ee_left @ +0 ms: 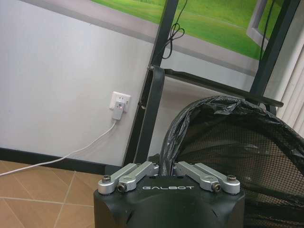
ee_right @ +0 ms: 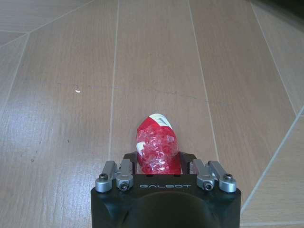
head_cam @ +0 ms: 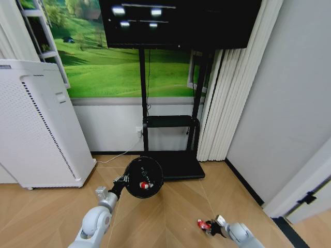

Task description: Pick up the trash bin and place the garbage on the floor into it.

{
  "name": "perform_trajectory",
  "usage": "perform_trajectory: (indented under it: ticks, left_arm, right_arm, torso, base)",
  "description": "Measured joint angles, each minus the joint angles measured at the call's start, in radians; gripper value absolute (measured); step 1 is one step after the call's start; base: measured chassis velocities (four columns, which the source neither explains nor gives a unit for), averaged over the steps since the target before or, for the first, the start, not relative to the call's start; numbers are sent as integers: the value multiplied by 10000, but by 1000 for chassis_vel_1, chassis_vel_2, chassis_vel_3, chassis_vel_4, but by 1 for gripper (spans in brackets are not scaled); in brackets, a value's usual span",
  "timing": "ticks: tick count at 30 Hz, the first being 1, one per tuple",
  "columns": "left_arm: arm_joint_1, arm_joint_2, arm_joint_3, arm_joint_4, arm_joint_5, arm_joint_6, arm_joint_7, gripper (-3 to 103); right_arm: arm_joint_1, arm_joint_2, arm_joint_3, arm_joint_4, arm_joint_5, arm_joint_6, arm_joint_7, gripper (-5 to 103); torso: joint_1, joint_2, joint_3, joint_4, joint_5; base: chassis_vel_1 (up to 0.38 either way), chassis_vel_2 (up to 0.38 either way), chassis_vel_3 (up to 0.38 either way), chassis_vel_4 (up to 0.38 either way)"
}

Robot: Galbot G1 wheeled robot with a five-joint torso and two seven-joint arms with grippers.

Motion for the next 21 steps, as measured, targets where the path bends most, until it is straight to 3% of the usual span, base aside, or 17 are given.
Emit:
perform_trajectory:
  ticks: [6,9,11,13,14,21]
  left_arm:
    - [-92,45,-18,67,-61,-1,1,4]
    - [-121,37,16,157,-61,-2,2,4]
    - [-168,5,19,271,-56,-19,14,4]
    - [-213,-12,25,343,-46,-28,18,4]
    - [-344,-27,89,551,-30,-43,0,4]
    - [-1034,-129,435,1510,-60,-40,-500,4]
  right_arm:
    - [-165,20,145,307,92,12,129,45]
    - [-449,-96,590,1268,894,-40,411,45]
    - [-836,-295,1256,2887,2300,-223,1051,45]
    - [-925,-279,1478,3269,2538,-269,1201,45]
    - [-1079,-75,2005,4121,3079,-436,1545,45]
    - [-1288,511,2955,6405,4635,-1090,2658,45]
  torso:
    - [0,0,1,-1,4]
    - [0,-1,1,-1,4]
    - [0,0,0,2,-2]
    - [0,0,0,4,-3]
    - [0,0,0,1,-2]
    - [0,0,0,0,1]
  base:
    - [0,0,0,0]
    - [0,0,0,0]
    - [0,0,0,0]
    - [0,0,0,0]
    - [0,0,0,0]
    - [0,0,0,0]
